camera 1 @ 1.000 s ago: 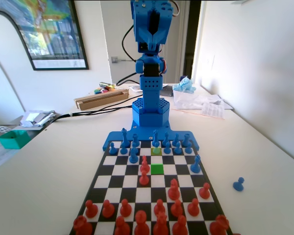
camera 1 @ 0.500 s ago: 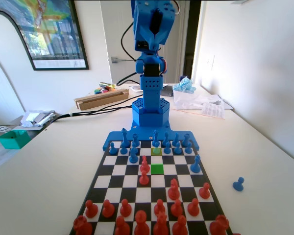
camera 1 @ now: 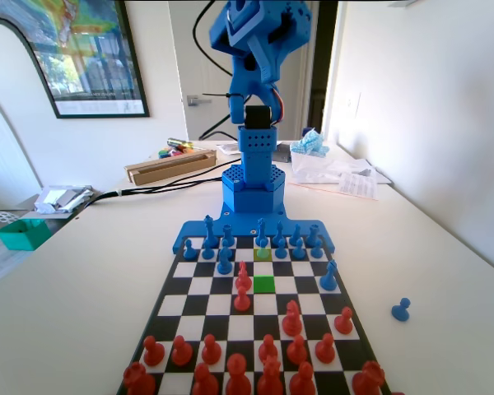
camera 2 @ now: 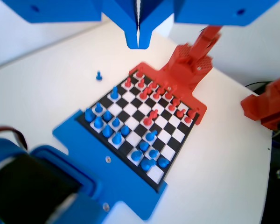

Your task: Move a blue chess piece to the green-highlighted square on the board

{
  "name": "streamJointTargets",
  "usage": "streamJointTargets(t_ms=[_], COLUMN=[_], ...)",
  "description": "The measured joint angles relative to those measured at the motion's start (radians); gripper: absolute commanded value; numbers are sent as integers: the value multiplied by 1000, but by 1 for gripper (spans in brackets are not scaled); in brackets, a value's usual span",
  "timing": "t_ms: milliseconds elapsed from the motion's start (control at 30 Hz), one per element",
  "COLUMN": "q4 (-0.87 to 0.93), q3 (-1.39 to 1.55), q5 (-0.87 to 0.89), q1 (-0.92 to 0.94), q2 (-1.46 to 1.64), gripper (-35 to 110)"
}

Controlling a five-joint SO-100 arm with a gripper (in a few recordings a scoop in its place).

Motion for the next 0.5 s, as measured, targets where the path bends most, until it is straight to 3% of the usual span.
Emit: streamJointTargets(t_ms=[167,500], q4=[0,-17], q3=[-11,-12], q5=[-199,-411], q1=[67,144], q2=[-118,-376], gripper=[1,3])
